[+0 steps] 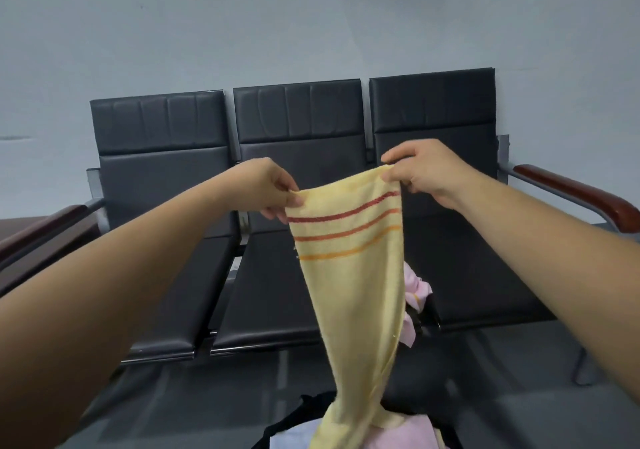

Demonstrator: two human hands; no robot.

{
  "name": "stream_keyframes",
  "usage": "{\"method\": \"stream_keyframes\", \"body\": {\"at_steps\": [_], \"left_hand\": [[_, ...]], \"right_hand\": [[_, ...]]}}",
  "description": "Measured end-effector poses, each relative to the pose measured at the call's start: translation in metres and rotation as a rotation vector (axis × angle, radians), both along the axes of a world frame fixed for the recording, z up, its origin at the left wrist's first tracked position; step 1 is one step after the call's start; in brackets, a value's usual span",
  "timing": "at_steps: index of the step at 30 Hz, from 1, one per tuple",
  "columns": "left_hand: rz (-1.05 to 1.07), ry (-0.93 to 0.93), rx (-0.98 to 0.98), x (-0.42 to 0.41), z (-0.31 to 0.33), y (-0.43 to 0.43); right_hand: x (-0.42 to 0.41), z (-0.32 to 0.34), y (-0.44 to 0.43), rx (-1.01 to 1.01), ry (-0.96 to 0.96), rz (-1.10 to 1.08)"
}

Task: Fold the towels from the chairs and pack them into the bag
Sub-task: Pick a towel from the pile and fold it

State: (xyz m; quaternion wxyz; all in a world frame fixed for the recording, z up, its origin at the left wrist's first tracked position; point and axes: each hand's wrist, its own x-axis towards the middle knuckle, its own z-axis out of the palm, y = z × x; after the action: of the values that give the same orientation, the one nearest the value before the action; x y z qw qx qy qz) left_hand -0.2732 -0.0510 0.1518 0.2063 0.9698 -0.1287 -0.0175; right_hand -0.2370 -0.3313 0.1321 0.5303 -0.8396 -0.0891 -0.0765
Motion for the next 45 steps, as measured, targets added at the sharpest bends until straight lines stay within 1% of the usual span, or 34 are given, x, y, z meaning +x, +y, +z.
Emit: {"method": "stream_keyframes", "body": {"at_steps": [2,3,5,7,9,11,13,15,18,20,23,25,27,28,29,31,32,35,39,40,42,43,44,45], "left_hand": [[0.045,-0.021,-0.025,0.014,-0.001,0.005],[0.077,-0.016,-0.104,0.023,-0.003,0.008],[0.154,0.079,-0.416,0.043,-0.01,0.013],[0.227,0.141,-0.724,0.066,-0.016,0.014],[0.247,0.058,-0.867,0.094,-0.015,0.014],[0.23,-0.167,-0.87,0.117,-0.004,0.016],[0.198,-0.422,-0.82,0.129,0.022,0.018],[0.116,-0.585,-0.819,0.131,0.052,0.017],[-0.032,-0.729,-0.88,0.128,0.093,0.017],[-0.07,-0.751,-0.862,0.124,0.11,0.02],[-0.035,-0.685,-0.813,0.12,0.108,0.027],[0.002,-0.612,-0.794,0.115,0.094,0.031],[0.052,-0.559,-0.733,0.107,0.078,0.035],[0.076,-0.533,-0.706,0.102,0.071,0.037],[0.081,-0.5,-0.701,0.098,0.066,0.038],[0.054,-0.417,-0.758,0.091,0.06,0.038],[0.044,-0.377,-0.802,0.086,0.059,0.035],[0.054,-0.326,-0.862,0.075,0.063,0.028],[0.06,-0.318,-0.891,0.065,0.068,0.025],[0.071,-0.318,-0.886,0.064,0.068,0.026],[0.078,-0.317,-0.913,0.062,0.064,0.025],[0.053,-0.296,-0.975,0.06,0.061,0.025],[-0.006,-0.238,-1.058,0.057,0.057,0.025],[-0.09,-0.14,-1.127,0.054,0.051,0.025]], "right_hand": [[0.015,0.001,0.007,-0.07,0.123,-0.015],[0.025,0.002,0.011,-0.07,0.182,-0.024],[0.046,0.003,0.022,-0.006,0.259,-0.031],[0.071,0.008,0.037,0.074,0.248,-0.048],[0.1,0.019,0.052,0.133,0.144,-0.091],[0.121,0.042,0.067,0.173,-0.056,-0.124],[0.131,0.072,0.078,0.255,-0.267,-0.147],[0.137,0.102,0.082,0.384,-0.432,-0.111],[0.134,0.137,0.082,0.541,-0.566,-0.01],[0.129,0.147,0.08,0.613,-0.573,0.037],[0.123,0.138,0.079,0.625,-0.505,0.05],[0.118,0.119,0.077,0.529,-0.435,0.012],[0.108,0.099,0.073,0.41,-0.363,-0.024],[0.102,0.09,0.072,0.391,-0.316,-0.017],[0.096,0.083,0.072,0.42,-0.246,0.024],[0.081,0.076,0.077,0.509,-0.092,0.14],[0.074,0.076,0.08,0.492,-0.045,0.175],[0.055,0.081,0.087,0.352,0.046,0.35],[0.041,0.086,0.089,0.012,0.11,0.568],[0.04,0.086,0.089,-0.029,0.127,0.59],[0.039,0.087,0.091,-0.02,0.113,0.59],[0.039,0.088,0.092,0.015,0.092,0.575],[0.04,0.089,0.093,0.072,0.079,0.555],[0.04,0.091,0.093,0.148,0.077,0.548]]}}
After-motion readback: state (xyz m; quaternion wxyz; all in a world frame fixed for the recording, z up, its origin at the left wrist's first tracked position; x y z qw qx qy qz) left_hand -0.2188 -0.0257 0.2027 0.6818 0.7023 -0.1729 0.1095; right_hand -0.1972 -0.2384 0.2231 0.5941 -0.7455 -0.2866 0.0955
